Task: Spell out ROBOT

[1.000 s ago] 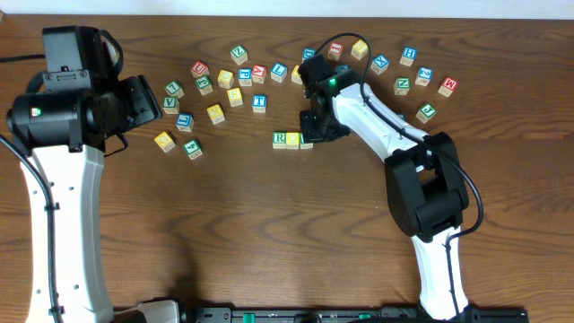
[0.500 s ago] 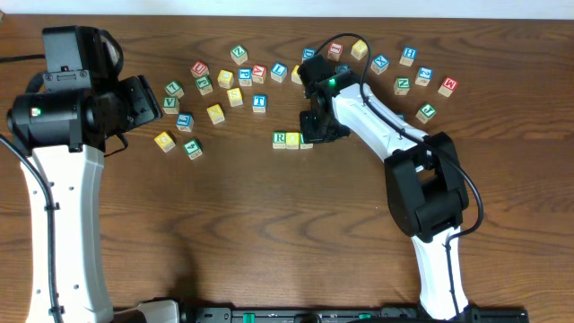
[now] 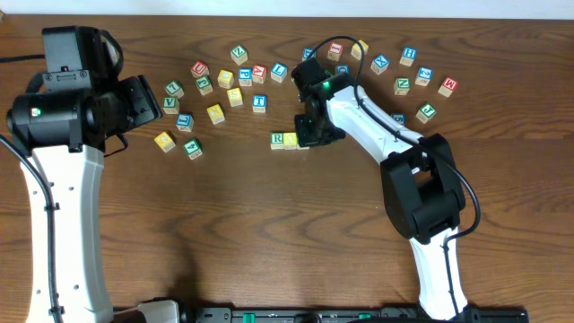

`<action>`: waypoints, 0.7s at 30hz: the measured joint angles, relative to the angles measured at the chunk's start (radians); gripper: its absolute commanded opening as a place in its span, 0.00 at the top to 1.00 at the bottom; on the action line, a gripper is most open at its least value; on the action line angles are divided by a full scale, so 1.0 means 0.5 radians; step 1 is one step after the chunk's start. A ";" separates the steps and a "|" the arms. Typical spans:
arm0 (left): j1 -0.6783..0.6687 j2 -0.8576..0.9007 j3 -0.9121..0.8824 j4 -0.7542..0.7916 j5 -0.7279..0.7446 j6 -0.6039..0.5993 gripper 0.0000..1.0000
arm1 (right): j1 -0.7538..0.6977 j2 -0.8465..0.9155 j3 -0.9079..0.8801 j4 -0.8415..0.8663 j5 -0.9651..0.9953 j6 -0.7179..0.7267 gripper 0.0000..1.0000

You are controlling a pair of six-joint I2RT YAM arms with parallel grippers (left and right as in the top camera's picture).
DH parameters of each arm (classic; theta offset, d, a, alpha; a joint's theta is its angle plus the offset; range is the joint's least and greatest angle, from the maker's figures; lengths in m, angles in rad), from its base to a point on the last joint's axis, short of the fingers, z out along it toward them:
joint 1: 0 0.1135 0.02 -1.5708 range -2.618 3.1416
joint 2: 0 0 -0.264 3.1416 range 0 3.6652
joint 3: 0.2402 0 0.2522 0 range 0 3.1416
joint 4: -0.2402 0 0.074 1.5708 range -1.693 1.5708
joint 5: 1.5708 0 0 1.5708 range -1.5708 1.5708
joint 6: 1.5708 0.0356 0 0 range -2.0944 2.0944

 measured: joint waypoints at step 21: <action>0.000 0.000 0.000 0.000 0.000 0.000 0.32 | -0.025 0.000 0.137 -0.125 0.021 -0.008 0.98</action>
